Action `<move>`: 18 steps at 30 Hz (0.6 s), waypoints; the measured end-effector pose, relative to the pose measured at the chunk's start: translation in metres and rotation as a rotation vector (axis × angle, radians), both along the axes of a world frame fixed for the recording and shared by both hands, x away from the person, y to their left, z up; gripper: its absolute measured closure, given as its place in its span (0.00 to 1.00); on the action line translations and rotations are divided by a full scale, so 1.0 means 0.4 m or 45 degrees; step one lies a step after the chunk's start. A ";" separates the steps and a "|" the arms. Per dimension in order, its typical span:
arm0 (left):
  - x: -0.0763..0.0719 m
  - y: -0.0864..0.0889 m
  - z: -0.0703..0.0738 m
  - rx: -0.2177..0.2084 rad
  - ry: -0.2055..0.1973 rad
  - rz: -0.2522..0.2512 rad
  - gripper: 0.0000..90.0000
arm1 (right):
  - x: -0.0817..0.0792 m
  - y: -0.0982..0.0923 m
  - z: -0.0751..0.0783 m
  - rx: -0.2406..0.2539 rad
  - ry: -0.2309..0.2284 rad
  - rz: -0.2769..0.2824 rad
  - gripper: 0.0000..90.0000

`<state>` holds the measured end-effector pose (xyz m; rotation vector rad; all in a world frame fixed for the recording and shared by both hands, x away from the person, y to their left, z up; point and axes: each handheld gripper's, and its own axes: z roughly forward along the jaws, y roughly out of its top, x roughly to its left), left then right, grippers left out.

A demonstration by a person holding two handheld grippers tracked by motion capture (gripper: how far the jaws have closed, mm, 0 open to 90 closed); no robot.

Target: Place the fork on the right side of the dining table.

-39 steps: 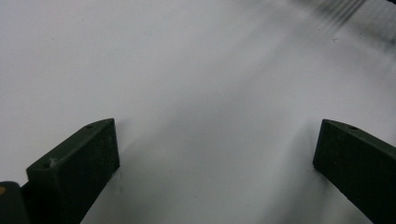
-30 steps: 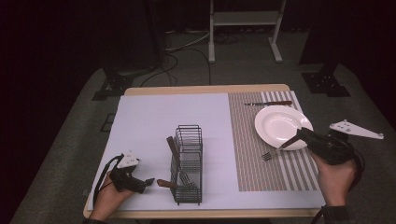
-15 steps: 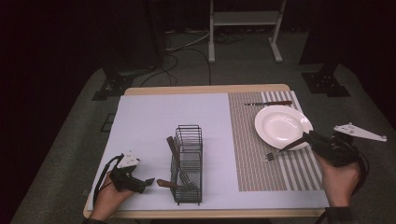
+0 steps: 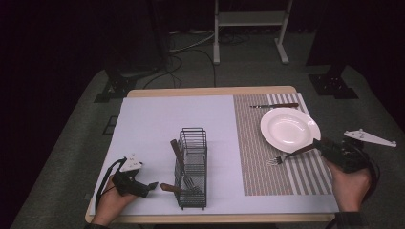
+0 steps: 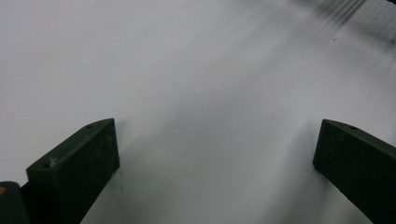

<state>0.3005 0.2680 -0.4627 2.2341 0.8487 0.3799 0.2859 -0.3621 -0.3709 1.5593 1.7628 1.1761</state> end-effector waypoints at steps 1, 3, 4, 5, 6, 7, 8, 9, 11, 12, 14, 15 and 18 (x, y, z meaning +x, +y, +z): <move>0.000 0.000 0.000 0.000 0.000 -0.001 0.00 | 0.000 -0.002 -0.003 -0.001 0.003 -0.002 0.67; 0.000 0.000 0.000 0.000 0.000 -0.001 0.00 | 0.001 -0.005 -0.008 -0.007 0.009 -0.008 0.66; 0.000 0.000 0.000 -0.001 0.000 -0.001 0.00 | 0.001 -0.006 -0.010 -0.004 0.015 -0.012 0.65; 0.000 0.000 0.000 0.001 -0.002 -0.002 0.00 | 0.001 -0.008 -0.013 -0.007 0.020 -0.014 0.64; 0.000 0.000 0.000 0.002 -0.002 -0.002 0.00 | 0.002 -0.010 -0.016 -0.010 0.021 -0.017 0.64; 0.000 0.000 0.000 0.002 -0.002 -0.002 0.00 | 0.003 -0.012 -0.018 -0.010 0.026 -0.021 0.63; 0.001 0.000 0.000 0.002 -0.002 -0.002 0.00 | 0.003 -0.014 -0.022 -0.005 0.031 -0.025 0.63; 0.001 0.000 0.000 0.002 -0.002 -0.002 0.00 | 0.003 -0.015 -0.023 -0.007 0.037 -0.028 0.62; 0.000 0.000 0.000 0.001 -0.002 -0.003 0.00 | 0.005 -0.018 -0.030 -0.008 0.046 -0.033 0.61; 0.000 0.000 0.000 0.002 -0.001 -0.003 0.00 | 0.006 -0.019 -0.034 -0.012 0.050 -0.033 0.60; 0.000 0.000 0.000 0.001 -0.001 -0.003 0.00 | 0.007 -0.019 -0.039 -0.016 0.060 -0.038 0.59; 0.000 0.000 0.000 0.002 -0.001 -0.003 0.00 | 0.008 -0.019 -0.041 -0.022 0.066 -0.042 0.58; 0.001 0.000 0.000 0.002 -0.002 -0.004 0.00 | 0.010 -0.019 -0.047 -0.025 0.075 -0.048 0.57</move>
